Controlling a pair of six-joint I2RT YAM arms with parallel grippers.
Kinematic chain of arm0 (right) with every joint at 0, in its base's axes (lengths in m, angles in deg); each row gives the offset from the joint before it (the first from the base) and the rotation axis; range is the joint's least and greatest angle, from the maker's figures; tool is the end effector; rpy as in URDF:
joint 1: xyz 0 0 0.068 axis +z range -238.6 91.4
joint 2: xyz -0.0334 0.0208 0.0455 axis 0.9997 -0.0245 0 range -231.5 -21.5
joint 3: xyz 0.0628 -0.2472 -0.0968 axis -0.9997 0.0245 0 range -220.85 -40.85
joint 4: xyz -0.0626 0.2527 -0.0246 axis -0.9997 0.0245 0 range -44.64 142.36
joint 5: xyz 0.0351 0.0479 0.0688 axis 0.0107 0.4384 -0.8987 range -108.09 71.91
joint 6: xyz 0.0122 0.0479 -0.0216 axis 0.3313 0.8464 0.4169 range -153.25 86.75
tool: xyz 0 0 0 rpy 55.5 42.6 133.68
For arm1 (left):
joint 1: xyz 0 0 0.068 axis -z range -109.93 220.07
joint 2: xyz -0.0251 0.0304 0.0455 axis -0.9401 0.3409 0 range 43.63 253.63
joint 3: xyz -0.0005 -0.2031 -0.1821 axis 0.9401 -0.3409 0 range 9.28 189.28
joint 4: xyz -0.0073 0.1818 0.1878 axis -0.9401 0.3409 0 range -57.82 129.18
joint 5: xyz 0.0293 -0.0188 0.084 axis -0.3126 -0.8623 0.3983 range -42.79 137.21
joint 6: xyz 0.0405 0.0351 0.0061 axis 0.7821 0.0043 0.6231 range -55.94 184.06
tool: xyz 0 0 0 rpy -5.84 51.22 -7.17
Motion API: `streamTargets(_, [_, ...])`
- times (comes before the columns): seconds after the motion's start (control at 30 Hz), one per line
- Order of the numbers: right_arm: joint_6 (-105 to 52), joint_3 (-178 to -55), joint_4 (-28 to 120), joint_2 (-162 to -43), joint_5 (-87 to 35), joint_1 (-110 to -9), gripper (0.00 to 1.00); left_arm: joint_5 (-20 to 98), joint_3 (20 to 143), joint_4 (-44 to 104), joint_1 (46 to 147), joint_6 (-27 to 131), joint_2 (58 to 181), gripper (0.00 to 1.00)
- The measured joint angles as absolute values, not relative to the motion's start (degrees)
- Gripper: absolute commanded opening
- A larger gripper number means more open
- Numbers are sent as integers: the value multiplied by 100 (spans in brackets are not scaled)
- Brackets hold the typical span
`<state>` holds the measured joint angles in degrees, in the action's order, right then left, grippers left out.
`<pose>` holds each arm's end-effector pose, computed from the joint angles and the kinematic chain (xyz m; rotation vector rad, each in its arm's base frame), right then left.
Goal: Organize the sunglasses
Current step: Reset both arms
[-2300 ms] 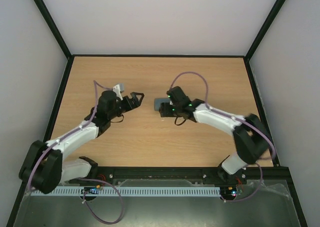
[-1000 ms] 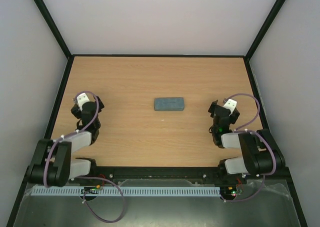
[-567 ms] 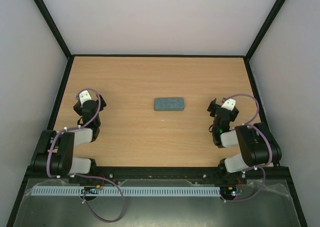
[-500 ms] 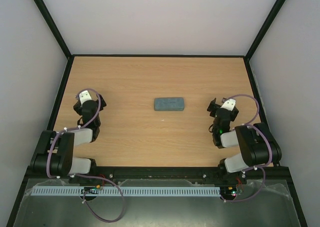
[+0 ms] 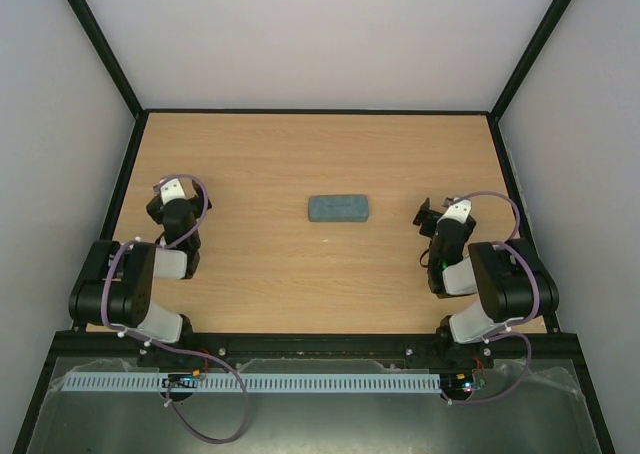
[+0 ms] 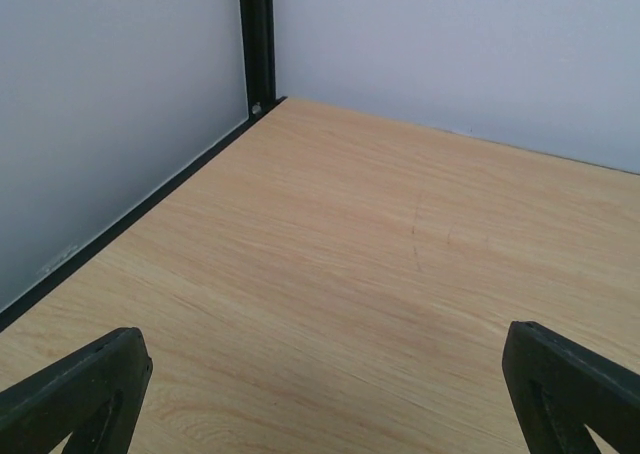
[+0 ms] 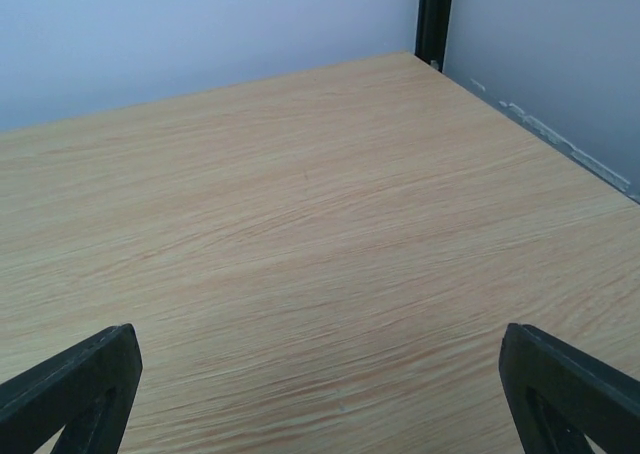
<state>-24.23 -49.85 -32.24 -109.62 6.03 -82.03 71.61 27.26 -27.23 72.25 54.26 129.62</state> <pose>0.2231 0.0110 0.1451 0.3585 1.5556 -0.1243 0.2546 0.0052 0.1562 -0.4240 1.6586 0.2108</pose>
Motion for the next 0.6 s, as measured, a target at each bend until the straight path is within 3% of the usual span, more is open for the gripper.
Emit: streamTargets(0.6, [-2423, -5068, -3161, -10966, 505, -8205, 99, 6625, 2685, -2957, 7201, 5673, 12934, 99])
